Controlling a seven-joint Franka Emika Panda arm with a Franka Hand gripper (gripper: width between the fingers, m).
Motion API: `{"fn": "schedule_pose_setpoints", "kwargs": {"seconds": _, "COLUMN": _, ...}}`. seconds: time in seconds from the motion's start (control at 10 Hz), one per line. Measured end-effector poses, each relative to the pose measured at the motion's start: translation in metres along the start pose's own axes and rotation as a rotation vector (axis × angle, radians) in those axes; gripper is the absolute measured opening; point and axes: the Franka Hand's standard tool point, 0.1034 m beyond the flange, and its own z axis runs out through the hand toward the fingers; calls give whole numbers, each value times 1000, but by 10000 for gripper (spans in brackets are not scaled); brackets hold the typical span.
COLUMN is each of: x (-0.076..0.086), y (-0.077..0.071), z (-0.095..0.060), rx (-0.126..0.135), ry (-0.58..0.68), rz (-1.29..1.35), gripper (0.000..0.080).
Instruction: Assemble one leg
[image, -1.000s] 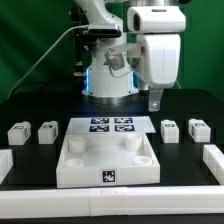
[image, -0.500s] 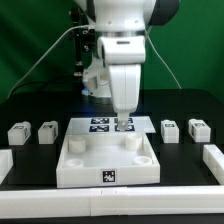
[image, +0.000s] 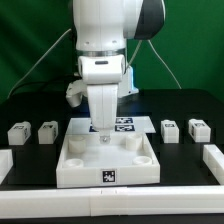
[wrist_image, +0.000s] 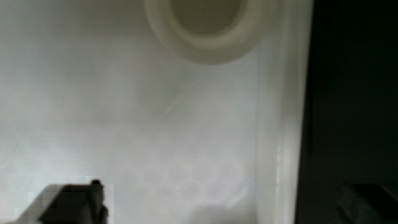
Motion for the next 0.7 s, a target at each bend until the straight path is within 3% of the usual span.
{"fn": "schedule_pose_setpoints", "kwargs": {"seconds": 0.2, "x": 10, "y": -5, "z": 9, "rx": 20, "ry": 5, "rz": 31, "gripper": 650}}
{"fn": "schedule_pose_setpoints", "kwargs": {"seconds": 0.4, "x": 7, "y": -11, "z": 19, "rx": 39, "ry": 8, "rz": 36, "gripper": 650}}
{"fn": "schedule_pose_setpoints", "kwargs": {"seconds": 0.7, "x": 5, "y": -11, "z": 19, "rx": 40, "ry": 8, "rz": 41, "gripper": 643}}
